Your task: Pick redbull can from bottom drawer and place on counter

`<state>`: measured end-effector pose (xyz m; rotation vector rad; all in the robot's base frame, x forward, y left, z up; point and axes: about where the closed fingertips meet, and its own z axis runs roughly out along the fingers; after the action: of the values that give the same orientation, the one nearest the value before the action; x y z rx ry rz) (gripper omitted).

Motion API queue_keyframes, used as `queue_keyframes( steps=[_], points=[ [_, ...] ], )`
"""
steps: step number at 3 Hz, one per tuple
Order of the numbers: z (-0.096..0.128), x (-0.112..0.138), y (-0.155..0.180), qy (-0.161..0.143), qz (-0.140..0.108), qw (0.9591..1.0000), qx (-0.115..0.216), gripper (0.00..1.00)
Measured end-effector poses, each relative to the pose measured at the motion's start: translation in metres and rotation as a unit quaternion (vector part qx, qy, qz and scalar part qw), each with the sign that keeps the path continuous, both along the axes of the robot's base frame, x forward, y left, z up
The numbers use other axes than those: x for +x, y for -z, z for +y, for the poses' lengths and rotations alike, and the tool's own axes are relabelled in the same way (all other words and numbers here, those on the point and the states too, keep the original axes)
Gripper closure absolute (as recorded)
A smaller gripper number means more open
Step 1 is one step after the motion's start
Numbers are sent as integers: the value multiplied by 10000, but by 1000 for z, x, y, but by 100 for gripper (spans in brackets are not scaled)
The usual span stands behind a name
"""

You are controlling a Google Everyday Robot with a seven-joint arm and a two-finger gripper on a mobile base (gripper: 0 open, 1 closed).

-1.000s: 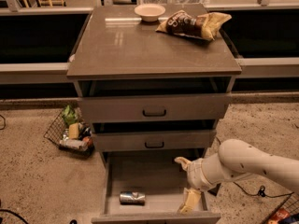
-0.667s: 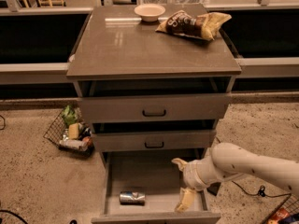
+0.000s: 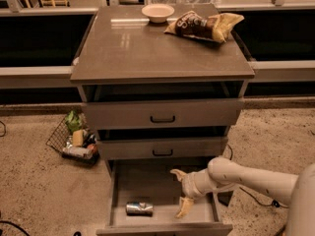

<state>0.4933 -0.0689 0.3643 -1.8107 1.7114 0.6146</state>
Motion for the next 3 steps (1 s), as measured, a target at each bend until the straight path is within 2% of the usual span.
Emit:
queue_keyframes(
  steps=[1,2,3],
  points=[
    [18,25,56,-43,35,9995,300,0],
    [18,25,56,-42,35,9995,300,0],
    [27,37,101,157,196,9995,173,0]
  ],
)
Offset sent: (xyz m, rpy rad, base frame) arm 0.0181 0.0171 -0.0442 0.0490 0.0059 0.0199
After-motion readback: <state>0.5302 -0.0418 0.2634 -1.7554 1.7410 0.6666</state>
